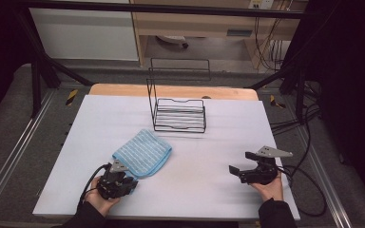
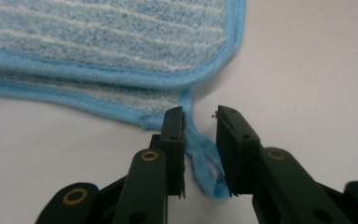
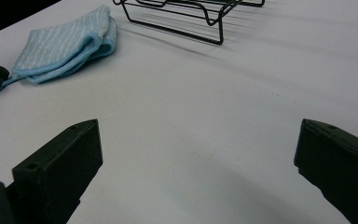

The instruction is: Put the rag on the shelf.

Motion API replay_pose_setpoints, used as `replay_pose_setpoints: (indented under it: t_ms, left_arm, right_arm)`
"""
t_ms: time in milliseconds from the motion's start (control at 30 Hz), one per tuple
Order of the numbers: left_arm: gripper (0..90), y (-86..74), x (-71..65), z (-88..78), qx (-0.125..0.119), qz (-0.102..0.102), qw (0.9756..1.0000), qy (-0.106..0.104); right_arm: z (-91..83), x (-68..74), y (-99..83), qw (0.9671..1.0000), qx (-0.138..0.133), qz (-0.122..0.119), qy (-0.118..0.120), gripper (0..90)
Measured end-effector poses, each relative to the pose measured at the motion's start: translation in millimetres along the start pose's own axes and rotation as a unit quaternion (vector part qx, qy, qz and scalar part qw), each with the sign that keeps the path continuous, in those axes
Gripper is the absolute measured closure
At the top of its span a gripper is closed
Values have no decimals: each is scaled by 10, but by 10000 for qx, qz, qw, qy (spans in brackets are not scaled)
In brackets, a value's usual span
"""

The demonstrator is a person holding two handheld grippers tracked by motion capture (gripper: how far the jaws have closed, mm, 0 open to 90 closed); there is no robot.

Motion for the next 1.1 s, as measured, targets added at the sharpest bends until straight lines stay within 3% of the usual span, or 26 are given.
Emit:
replay_pose_setpoints:
  t_ms: [233,433,667,1100]
  left_arm:
    - [835,8,17,10,-51,-2,10000,62]
    - [873,30,-3,23,-130,-76,9997,-209]
    - [877,97,-149,82,-207,2,9987,-460]
    - [881,217,-433,255,-188,256,9973,-659]
  right_arm:
    - [9,2,-3,10000,28,-3,-3,15]
    - [9,3,-3,10000,29,-1,0,15]
    - [14,4,-5,10000,40,-12,4,15]
    - [19,1,-8,10000,56,-30,-2,15]
Point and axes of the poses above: each handheld gripper's, and its own axes: z roughly forward along the jaws, y roughly out of its top, x roughly to its left, the point moved 5 cm from there along z, roughly forward along the jaws, and after that the axes turned 3 degrees about -y, right-handed, at the moved point
